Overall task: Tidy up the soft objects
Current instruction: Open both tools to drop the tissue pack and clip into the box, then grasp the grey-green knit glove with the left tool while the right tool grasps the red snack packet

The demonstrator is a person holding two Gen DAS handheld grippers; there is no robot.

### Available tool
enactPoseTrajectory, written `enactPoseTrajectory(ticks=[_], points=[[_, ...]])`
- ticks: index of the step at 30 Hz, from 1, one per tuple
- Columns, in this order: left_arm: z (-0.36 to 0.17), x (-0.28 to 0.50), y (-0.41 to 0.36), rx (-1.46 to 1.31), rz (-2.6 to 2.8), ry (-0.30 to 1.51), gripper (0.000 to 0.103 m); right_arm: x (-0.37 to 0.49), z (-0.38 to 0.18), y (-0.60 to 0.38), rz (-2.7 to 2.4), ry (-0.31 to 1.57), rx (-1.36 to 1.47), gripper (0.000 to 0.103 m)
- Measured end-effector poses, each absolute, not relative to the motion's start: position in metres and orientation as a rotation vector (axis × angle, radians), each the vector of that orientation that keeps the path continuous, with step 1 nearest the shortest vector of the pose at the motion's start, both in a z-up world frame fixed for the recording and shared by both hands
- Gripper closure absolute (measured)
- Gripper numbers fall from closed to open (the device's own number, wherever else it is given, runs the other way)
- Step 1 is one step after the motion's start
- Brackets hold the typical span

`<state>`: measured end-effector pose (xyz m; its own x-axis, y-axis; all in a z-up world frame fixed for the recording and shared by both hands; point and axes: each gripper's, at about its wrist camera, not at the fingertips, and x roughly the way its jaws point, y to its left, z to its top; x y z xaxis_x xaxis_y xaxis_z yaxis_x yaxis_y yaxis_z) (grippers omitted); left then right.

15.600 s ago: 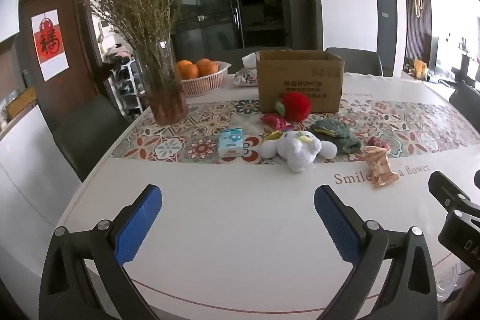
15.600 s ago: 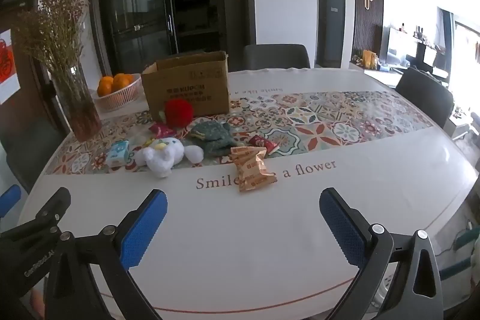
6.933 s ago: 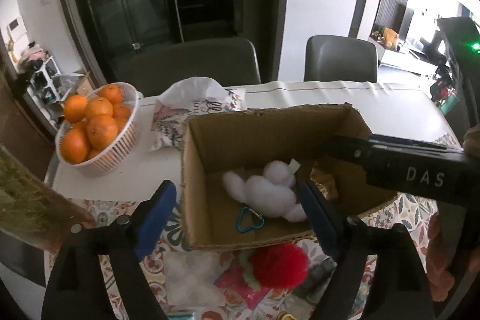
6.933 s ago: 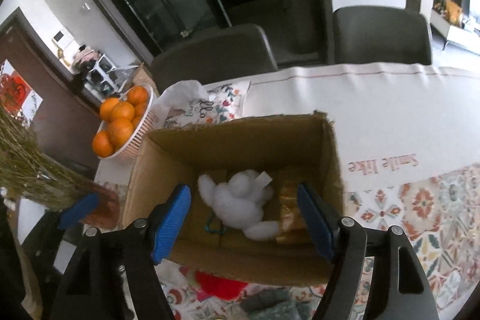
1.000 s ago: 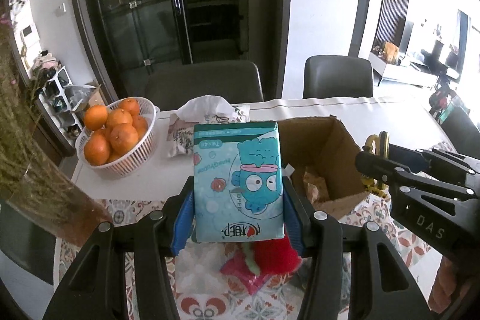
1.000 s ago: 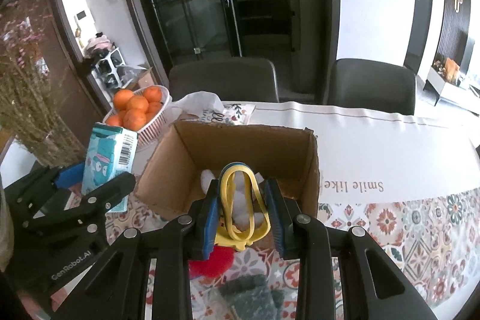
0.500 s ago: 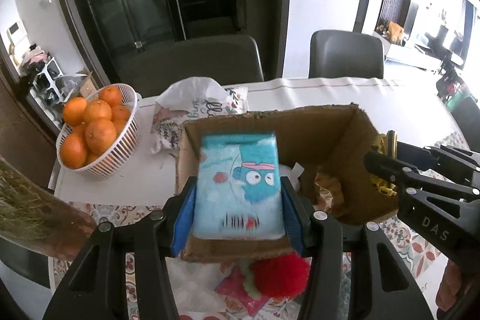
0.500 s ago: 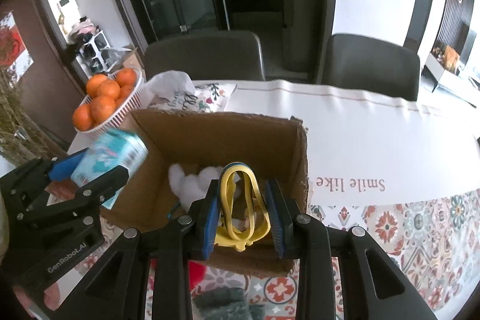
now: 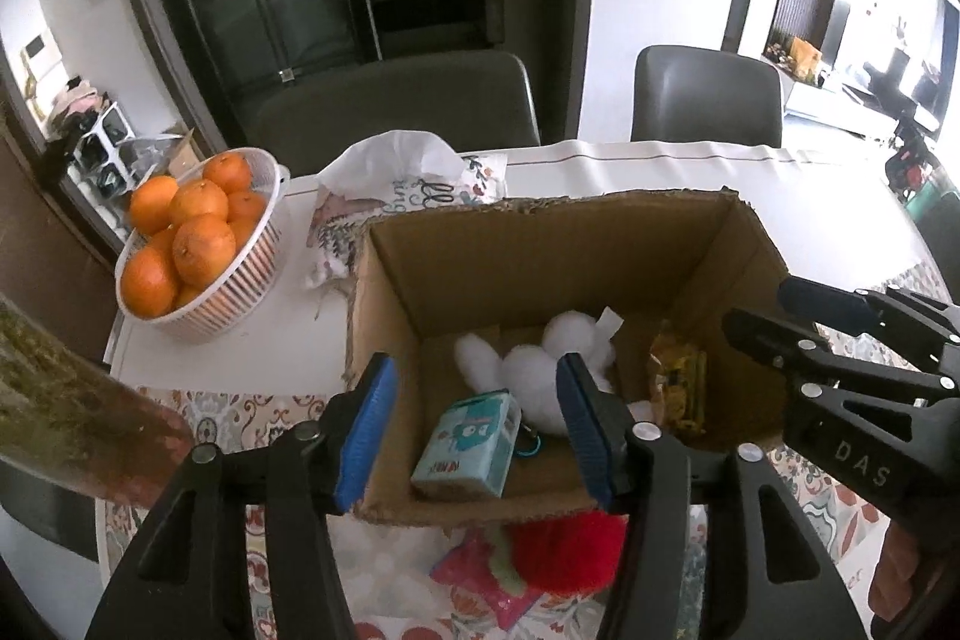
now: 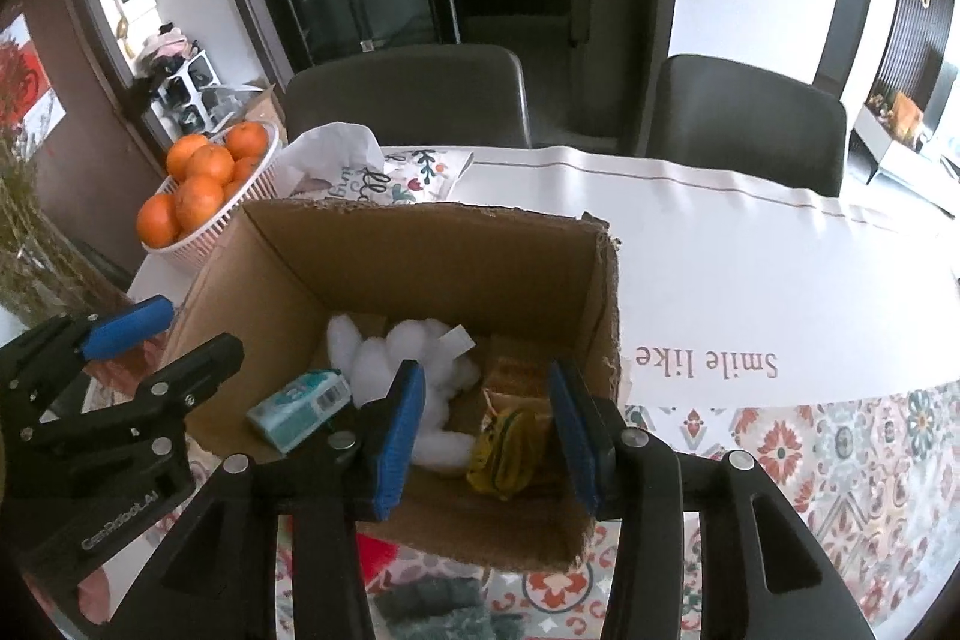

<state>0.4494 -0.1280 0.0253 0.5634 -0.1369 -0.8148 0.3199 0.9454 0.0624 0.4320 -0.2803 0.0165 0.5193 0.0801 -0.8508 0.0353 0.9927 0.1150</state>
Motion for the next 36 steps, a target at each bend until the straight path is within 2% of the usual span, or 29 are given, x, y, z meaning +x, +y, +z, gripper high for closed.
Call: enactPoseTrajectory(ticks=[3,21,29,36], points=[[0.029,0.440,-0.125,0.203,-0.256,0.925,0.037,0.421,0.024,-0.280,0.009,1.006,0.107,0.058],[0.062,0.341,-0.124,0.200,-0.253,0.869,0.015,0.322,0.063,-0.291,-0.015,0.983,0.081,0.058],[0.065,0.292,-0.134,0.196,-0.282,0.865,0.009,0.279,0.063,-0.302,-0.035,1.004,0.066,0.058],[0.047,0.266,-0.143,0.163,-0.305,0.918,0.009,0.250,0.051,-0.308,-0.051,1.042,0.050,0.058]])
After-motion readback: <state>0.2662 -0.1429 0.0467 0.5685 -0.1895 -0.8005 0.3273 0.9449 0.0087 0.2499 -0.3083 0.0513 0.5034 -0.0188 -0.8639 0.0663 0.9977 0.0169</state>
